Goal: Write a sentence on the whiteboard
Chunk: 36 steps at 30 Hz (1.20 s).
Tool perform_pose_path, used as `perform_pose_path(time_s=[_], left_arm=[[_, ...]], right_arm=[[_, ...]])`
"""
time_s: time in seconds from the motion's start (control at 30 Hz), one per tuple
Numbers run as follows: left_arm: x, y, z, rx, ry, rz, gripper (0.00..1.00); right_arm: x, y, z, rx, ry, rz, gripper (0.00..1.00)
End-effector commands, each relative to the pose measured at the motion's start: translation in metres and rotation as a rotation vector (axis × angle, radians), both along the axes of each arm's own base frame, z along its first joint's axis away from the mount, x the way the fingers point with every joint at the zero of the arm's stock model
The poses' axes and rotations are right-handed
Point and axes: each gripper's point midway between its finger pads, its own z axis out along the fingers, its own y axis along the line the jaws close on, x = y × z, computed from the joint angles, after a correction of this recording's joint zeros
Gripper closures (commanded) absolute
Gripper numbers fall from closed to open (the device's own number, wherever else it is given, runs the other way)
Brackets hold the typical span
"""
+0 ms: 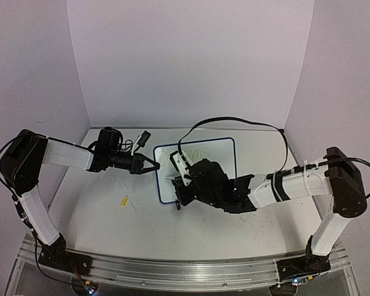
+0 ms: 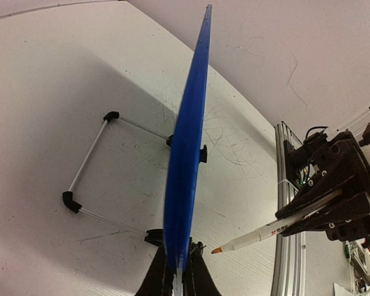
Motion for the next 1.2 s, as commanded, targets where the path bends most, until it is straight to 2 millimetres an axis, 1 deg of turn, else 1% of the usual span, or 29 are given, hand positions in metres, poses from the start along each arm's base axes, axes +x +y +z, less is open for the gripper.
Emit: perform_pose_path(time_s=[0.0,0.17,0.57,0.7,0.9,1.03,1.17], left_arm=[[0.012,-0.001,0.012,0.022,-0.070,0.036,1.00],[0.012,-0.001,0.012,0.022,-0.068,0.034,1.00],[0.012,-0.001,0.011,0.023,-0.067,0.032,1.00],[0.012,-0.001,0.011,0.023,-0.067,0.031,1.00],[0.012,-0.001,0.011,0.024,-0.067,0.030,1.00],[0.012,-0.001,0.011,0.023,-0.068,0.030,1.00],[0.011,-0.001,0.011,0.023,-0.069,0.029,1.00]], right_arm=[[0.013,0.003,0.019,0.063,-0.013,-0.045,1.00],[0.017,0.000,0.013,0.048,-0.003,-0.063,1.00],[0.025,0.003,0.002,0.025,0.004,-0.077,1.00],[0.022,0.011,-0.002,0.027,0.021,-0.046,1.00],[0.017,0.015,-0.010,0.021,0.047,-0.017,1.00],[0.012,0.013,-0.019,0.000,0.073,-0.001,1.00],[0.008,0.004,-0.026,-0.024,0.090,-0.006,1.00]])
